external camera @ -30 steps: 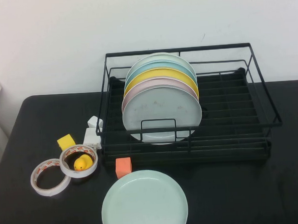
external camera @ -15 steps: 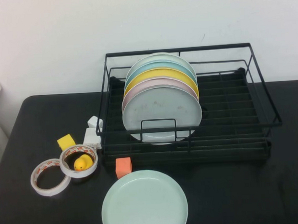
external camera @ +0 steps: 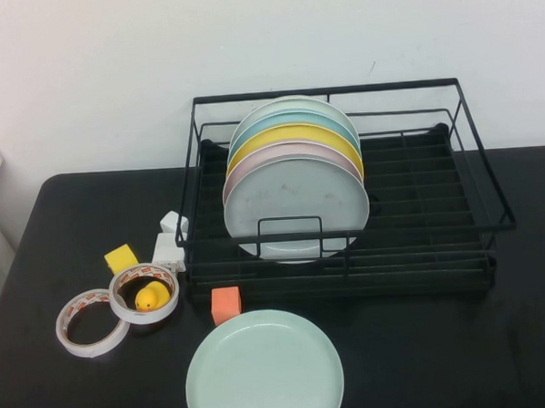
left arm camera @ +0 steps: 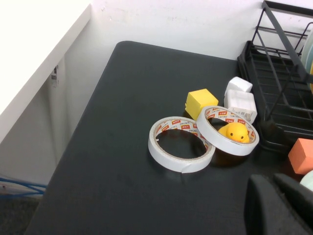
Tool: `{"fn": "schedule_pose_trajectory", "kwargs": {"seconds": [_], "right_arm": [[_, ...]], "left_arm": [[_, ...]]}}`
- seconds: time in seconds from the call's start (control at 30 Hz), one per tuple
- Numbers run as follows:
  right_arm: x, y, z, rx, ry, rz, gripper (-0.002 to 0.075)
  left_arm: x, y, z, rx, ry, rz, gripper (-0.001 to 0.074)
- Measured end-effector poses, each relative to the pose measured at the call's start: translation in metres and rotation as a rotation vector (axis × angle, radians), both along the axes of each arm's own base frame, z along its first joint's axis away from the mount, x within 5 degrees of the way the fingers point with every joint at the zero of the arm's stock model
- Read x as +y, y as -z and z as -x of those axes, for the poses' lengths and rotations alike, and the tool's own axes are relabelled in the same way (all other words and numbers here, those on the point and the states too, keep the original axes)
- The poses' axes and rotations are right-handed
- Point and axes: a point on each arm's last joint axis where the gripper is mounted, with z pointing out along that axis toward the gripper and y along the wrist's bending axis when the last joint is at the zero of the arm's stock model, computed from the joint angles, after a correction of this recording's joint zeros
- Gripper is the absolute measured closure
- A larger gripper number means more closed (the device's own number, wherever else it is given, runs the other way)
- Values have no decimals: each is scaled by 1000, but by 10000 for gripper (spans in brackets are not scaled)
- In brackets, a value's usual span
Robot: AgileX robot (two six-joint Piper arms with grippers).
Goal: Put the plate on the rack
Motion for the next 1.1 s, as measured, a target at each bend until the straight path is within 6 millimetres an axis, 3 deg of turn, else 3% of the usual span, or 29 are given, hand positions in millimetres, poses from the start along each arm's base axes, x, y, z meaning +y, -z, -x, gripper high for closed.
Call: {"fn": "schedule_pose_trajectory", "kwargs": {"seconds": [0.1, 0.17, 0.2, 0.37, 0.47, 0.63, 0.73, 0.93, 1.0, 1.1], "right_arm": [[0, 0, 0, 0, 0, 4, 728], [0, 0, 0, 0, 0, 4, 728], [0, 0, 0, 0, 0, 4, 728], [5, 0, 0, -10, -8, -146, 728], [11, -1, -1, -24, -22, -310, 728], [23, -4, -1, -46, -43, -714, 728], [27, -7, -1, -51, -51, -863, 728], [29, -9, -2, -62, -66, -880, 728], [29, -9, -2, -63, -71, -870, 728], [29, -9, -2, -65, -76, -872, 728]], "left_arm": [[0, -1, 0, -8, -4, 20, 738], [-2, -3, -1, -37, -12, 156, 738], [-4, -5, -1, -55, -19, 258, 738], [-7, -21, -3, -168, -86, 1098, 738], [-6, -25, -3, -194, -103, 1304, 737], [-6, -26, -3, -199, -109, 1369, 738], [-5, -27, -3, -211, -114, 1408, 737], [-9, -24, -3, -151, -90, 1360, 737], [-15, -24, -1, -89, -41, 1256, 737], [-23, -42, 4, -70, 82, 996, 737]]}}
